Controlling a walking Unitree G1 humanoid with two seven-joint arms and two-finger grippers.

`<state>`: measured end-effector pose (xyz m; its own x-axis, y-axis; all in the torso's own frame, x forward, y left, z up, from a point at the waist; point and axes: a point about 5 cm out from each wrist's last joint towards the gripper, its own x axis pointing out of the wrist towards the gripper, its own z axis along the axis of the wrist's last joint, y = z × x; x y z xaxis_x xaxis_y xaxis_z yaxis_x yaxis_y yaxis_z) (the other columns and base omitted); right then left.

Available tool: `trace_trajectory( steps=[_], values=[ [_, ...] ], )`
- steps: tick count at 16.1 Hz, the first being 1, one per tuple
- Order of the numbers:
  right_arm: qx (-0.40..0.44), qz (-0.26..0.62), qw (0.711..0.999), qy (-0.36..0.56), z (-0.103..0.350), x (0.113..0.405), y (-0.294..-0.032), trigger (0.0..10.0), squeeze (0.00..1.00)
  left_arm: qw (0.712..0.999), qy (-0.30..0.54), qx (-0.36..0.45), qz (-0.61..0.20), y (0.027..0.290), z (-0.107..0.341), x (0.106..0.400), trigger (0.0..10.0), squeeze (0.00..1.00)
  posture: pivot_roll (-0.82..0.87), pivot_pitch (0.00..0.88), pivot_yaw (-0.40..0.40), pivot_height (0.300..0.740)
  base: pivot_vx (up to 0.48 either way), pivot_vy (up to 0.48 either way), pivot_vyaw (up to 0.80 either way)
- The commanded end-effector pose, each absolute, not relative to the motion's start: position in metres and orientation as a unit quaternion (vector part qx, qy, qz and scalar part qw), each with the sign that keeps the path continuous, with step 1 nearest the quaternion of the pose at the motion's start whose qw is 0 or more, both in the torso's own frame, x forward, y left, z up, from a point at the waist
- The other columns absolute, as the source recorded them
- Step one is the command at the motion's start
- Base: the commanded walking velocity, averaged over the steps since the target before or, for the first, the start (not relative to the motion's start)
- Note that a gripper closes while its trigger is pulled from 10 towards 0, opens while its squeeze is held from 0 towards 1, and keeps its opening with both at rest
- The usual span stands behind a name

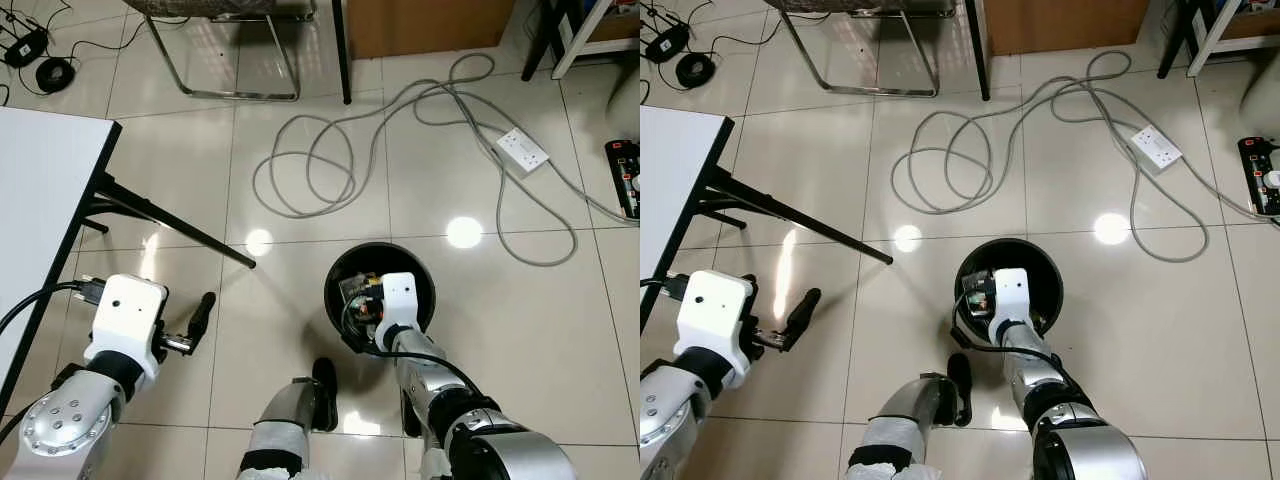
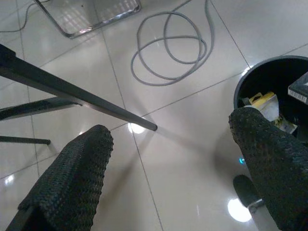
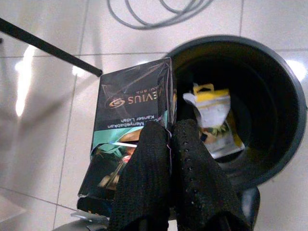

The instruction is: Picking trash to rubbish bin

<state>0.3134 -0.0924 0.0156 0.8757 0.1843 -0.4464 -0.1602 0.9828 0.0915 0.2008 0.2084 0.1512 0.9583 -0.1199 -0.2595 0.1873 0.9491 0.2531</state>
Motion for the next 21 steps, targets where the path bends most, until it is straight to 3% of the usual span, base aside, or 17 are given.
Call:
trace_trajectory(
  steps=[1,10,11,15,18,21],
  values=[
    [0.038,0.075,0.957,0.277,-0.003,0.297,-0.089,10.0,0.0,0.978,0.138,0.14,-0.073,0.212,0.148,0.196,10.0,0.0,0.35,0.494,0.221,0.74,0.0,0.0,0.0],
    [0.038,0.008,0.952,0.304,-0.025,0.275,-0.119,10.0,0.0,0.979,0.137,0.131,-0.082,0.206,0.146,0.202,10.0,0.0,0.32,0.484,0.219,0.74,0.0,0.0,0.0],
    [0.034,-0.003,0.952,0.304,-0.026,0.274,-0.123,10.0,0.96,0.978,0.136,0.13,-0.085,0.206,0.146,0.204,10.0,0.0,0.32,0.483,0.223,0.74,0.0,0.0,0.0],
    [0.035,-0.014,0.955,0.294,-0.022,0.279,-0.129,10.0,0.91,0.978,0.136,0.131,-0.088,0.206,0.146,0.206,10.0,0.0,0.32,0.479,0.23,0.74,0.0,0.0,0.0],
    [0.035,-0.015,0.957,0.289,-0.019,0.282,-0.128,10.0,0.98,0.977,0.137,0.134,-0.089,0.208,0.147,0.204,10.0,0.0,0.33,0.478,0.242,0.74,0.0,0.0,0.0],
    [0.039,-0.023,0.958,0.284,-0.017,0.285,-0.129,10.0,0.98,0.976,0.14,0.141,-0.088,0.213,0.149,0.202,10.0,0.0,0.34,0.479,0.261,0.74,0.0,0.0,0.0]
  ],
)
